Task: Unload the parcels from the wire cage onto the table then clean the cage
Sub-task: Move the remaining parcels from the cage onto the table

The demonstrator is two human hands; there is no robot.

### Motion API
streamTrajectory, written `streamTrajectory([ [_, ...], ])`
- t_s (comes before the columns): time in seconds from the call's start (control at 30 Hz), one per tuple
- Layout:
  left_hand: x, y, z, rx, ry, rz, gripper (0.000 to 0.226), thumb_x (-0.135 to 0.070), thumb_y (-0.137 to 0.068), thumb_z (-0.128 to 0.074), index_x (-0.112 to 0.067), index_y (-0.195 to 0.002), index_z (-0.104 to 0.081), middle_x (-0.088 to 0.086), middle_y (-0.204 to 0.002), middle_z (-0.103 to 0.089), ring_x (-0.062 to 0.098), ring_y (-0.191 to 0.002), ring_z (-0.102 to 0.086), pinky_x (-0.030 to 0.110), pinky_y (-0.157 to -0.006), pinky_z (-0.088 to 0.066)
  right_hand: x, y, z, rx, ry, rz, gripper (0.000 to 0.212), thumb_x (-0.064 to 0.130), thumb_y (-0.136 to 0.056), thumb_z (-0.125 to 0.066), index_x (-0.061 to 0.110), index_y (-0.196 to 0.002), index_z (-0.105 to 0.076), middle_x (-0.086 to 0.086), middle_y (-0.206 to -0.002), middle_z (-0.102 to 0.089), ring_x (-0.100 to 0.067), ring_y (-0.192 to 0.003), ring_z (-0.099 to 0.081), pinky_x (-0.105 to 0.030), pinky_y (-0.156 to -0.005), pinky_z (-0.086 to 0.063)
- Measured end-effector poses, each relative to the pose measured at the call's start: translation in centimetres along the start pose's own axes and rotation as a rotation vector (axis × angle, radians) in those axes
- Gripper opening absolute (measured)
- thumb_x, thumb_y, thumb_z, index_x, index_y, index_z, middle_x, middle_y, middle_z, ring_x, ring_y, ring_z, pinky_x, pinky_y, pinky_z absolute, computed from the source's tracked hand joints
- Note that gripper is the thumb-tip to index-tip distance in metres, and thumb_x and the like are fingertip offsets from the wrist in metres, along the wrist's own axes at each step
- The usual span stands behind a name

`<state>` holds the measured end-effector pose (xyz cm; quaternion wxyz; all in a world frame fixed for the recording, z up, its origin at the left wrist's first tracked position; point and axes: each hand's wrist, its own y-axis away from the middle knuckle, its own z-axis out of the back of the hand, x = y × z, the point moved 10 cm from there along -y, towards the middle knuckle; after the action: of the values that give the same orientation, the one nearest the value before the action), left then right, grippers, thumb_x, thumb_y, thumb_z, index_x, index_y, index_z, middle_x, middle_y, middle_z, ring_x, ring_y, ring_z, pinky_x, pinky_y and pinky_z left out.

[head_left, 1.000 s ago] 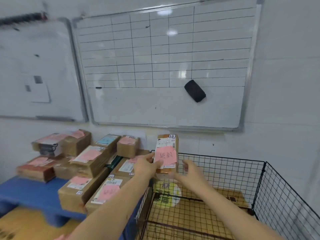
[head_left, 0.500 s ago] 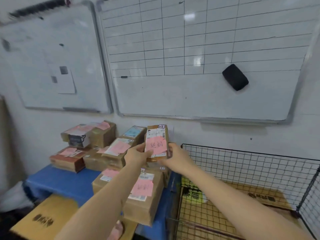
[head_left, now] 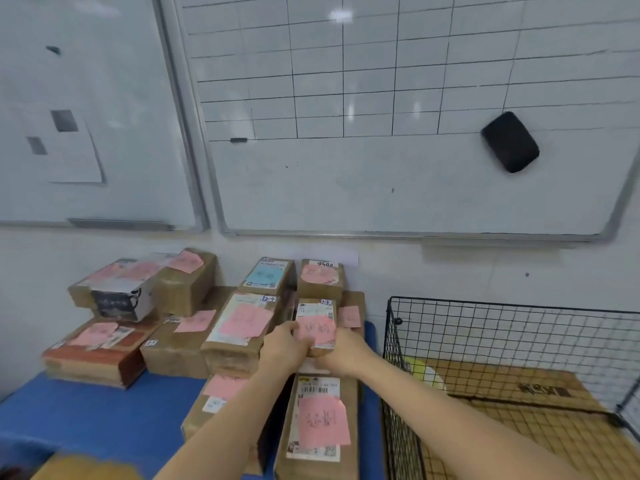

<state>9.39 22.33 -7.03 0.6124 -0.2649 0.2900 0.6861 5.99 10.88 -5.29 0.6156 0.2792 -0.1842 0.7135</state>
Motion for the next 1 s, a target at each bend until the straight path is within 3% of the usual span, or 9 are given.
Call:
streamTrajectory([
  [0.13,0.8,-1.0,-0.7,0.063,-0.071,-0.020,0.049,-0.025,-0.092,-0.055,-0.012,-0.138,-0.044,0.010,-0.134,-0.055,0.025,-0.121,-0.052,0.030,-0.095,-0.041,-0.8,-1.6,-1.2,-0.003,-0.025,-0.055,0.017,0.021,-0.086,-0.060,0.019,-0.102,-0.065,0.005,-0.084,-0.059,-0.009,-0.074,-0.054,-0.016,-0.052,-0.036],
  [0.2,1.0,-1.3,-1.2,0.101,-0.126,-0.044,0.041,-0.023,-0.094,-0.052,-0.010,-0.133,-0.047,0.010,-0.129,-0.057,0.025,-0.117,-0.054,0.028,-0.087,-0.041,-0.9,-2.1,-1.7,0.005,-0.020,-0.051,0.007,0.020,-0.086,-0.061,0.025,-0.091,-0.061,0.009,-0.077,-0.056,-0.002,-0.066,-0.050,-0.014,-0.052,-0.036],
  [0.27,1.0,-1.6,-1.6,0.118,-0.163,-0.078,0.033,-0.022,-0.093,-0.051,-0.011,-0.125,-0.049,0.010,-0.123,-0.059,0.024,-0.109,-0.057,0.026,-0.079,-0.040,-1.3,-2.3,-2.1,0.023,-0.024,-0.050,0.012,0.018,-0.086,-0.063,0.024,-0.096,-0.060,0.007,-0.083,-0.058,-0.002,-0.066,-0.051,-0.012,-0.052,-0.037],
  [0.33,0.8,-1.8,-1.8,0.114,-0.175,-0.114,0.035,-0.023,-0.092,-0.053,-0.010,-0.124,-0.048,0.012,-0.127,-0.054,0.024,-0.111,-0.054,0.029,-0.085,-0.042,-1.8,-2.3,-2.3,0.029,-0.037,-0.069,0.022,0.016,-0.085,-0.065,0.021,-0.105,-0.058,0.002,-0.091,-0.061,-0.006,-0.070,-0.055,-0.012,-0.053,-0.041],
  [0.43,-0.3,-1.4,-1.9,0.087,-0.170,-0.208,0.052,-0.026,-0.091,-0.057,-0.011,-0.137,-0.039,0.011,-0.145,-0.035,0.024,-0.130,-0.040,0.032,-0.104,-0.035,-2.2,-2.3,-1.8,0.001,0.006,-0.073,0.019,0.011,-0.083,-0.063,0.023,-0.095,-0.055,0.001,-0.089,-0.062,-0.007,-0.070,-0.058,-0.019,-0.059,-0.048],
  [0.57,-2.4,0.2,-1.7,0.078,-0.246,-0.400,0.071,-0.034,-0.091,-0.057,-0.017,-0.150,-0.022,0.005,-0.158,-0.013,0.023,-0.144,-0.020,0.037,-0.116,-0.026,-2.2,-1.7,-0.7,-0.054,0.071,-0.018,0.044,0.023,-0.079,-0.065,0.022,-0.121,-0.053,0.004,-0.099,-0.066,-0.006,-0.079,-0.062,-0.024,-0.067,-0.055],
  [0.7,-3.8,3.1,-0.9,0.074,-0.411,-0.563,0.072,-0.038,-0.096,-0.048,-0.018,-0.153,-0.007,0.001,-0.160,-0.003,0.015,-0.147,-0.003,0.029,-0.118,-0.008,-1.7,0.3,0.3,-0.075,0.130,0.011,0.055,0.035,-0.077,-0.064,0.025,-0.127,-0.046,0.006,-0.112,-0.063,-0.017,-0.100,-0.061,-0.038,-0.082,-0.053],
  [0.9,-1.4,9.1,1.5,0.014,-0.598,-0.594,0.076,-0.067,-0.087,-0.023,-0.025,-0.151,-0.020,-0.003,-0.159,-0.011,0.013,-0.147,-0.004,0.037,-0.120,-0.007,-0.1,4.8,0.8,-0.200,0.114,0.118,0.077,0.049,-0.076,-0.065,0.033,-0.142,-0.028,0.007,-0.128,-0.057,-0.018,-0.110,-0.060,-0.042,-0.083,-0.054],
  [1.0,1.5,12.2,3.3,-0.001,-0.640,-0.519,0.067,-0.059,-0.093,-0.028,-0.026,-0.151,-0.021,-0.002,-0.159,-0.012,0.017,-0.147,-0.006,0.039,-0.120,-0.008,2.0,8.2,-0.2,-0.202,0.149,0.182,0.080,0.040,-0.082,-0.065,0.023,-0.148,-0.023,-0.001,-0.141,-0.047,-0.023,-0.123,-0.051,-0.044,-0.093,-0.049],
])
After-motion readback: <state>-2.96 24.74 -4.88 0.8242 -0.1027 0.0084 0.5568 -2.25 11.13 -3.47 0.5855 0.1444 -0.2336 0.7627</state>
